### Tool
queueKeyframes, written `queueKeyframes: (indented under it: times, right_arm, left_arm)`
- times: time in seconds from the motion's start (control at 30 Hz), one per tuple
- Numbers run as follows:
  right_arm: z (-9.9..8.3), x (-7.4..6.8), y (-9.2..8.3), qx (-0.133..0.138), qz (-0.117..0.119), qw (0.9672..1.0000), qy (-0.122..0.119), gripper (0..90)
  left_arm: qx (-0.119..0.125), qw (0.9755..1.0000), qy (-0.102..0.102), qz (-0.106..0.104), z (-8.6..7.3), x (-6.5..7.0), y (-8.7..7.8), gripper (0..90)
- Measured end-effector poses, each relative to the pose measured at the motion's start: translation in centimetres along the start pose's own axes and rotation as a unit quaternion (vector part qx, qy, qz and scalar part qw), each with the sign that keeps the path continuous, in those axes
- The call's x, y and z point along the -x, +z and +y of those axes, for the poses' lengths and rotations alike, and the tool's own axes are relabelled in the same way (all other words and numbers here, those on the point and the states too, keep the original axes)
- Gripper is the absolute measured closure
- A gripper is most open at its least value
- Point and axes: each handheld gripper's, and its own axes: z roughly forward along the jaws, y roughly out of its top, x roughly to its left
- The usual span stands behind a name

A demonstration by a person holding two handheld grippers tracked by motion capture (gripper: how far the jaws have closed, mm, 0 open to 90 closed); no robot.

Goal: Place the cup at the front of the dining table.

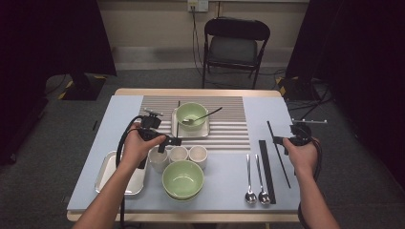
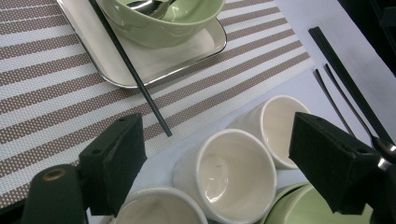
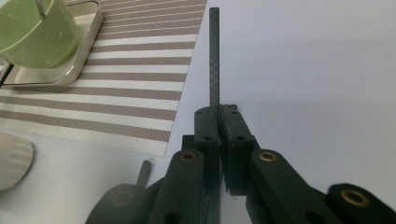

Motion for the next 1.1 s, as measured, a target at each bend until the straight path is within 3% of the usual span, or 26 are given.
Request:
queueKeyframes:
  times: [0.27, 0.4, 1.1]
  right_arm:
    - [0.2, -0.6, 0.1, 0.003, 0.008, 1.0000, -0.004, 86.8]
    - [0.4, -1.0, 0.1, 0.008, 0.011, 0.9999, -0.008, 86.8]
    - [1.5, -3.0, -0.3, 0.025, 0.030, 0.9990, -0.019, 86.8]
  left_arm:
    - [-0.001, 1.0000, 0.002, 0.002, 0.2, 0.5, -0.1, 18.1]
    - [-0.002, 0.9999, 0.009, -0.007, 0.4, 1.0, 0.0, 18.1]
    - [-0.007, 0.9995, 0.023, -0.018, 1.0, 2.8, 0.9, 18.1]
